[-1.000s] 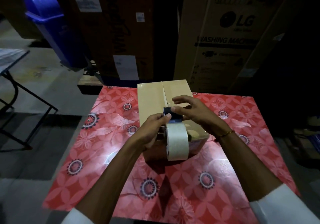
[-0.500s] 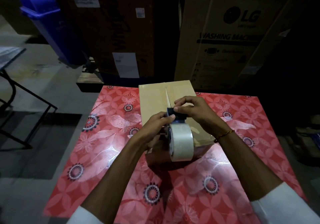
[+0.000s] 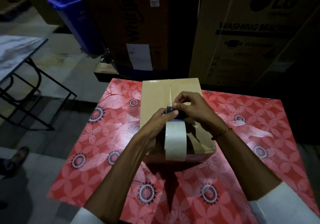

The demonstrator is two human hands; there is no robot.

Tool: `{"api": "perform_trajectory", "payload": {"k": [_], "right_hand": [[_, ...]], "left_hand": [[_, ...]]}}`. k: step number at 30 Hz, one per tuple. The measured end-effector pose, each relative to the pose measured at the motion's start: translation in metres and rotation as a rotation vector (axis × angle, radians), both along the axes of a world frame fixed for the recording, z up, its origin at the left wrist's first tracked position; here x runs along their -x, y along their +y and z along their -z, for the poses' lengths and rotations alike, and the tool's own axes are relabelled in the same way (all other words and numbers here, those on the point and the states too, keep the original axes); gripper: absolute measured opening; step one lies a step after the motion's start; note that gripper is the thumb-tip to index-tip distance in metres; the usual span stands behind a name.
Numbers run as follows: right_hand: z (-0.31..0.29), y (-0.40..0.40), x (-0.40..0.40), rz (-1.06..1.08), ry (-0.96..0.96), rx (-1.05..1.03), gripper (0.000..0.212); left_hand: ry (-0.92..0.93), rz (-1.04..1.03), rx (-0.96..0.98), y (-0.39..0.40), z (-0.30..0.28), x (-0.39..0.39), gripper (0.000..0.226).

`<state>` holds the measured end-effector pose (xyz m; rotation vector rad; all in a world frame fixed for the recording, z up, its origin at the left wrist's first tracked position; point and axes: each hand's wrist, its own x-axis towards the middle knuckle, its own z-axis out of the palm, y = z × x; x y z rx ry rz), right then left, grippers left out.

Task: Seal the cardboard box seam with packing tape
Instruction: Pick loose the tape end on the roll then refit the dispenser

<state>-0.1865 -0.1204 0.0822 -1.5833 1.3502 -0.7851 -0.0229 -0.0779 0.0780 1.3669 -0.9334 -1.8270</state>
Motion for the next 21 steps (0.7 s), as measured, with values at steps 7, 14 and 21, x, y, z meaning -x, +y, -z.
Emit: {"api": "perform_trajectory", "payload": {"k": [7, 14, 21], "right_hand": [[-0.008, -0.014, -0.005, 0.044, -0.002, 0.008, 0.004], [-0.006, -0.025, -0.006, 0.023, 0.036, -0.071, 0.007], [0.001, -0.033, -0.009, 0.003, 0.070, -0.102, 0.008]], "left_hand": [[0.076, 0.061, -0.006, -0.007, 0.000, -0.008, 0.058], [0.096, 0.164, -0.041, -0.014, 0.008, -0.011, 0.073], [0.127, 0.194, -0.066, -0.019, 0.002, -0.015, 0.055]]}}
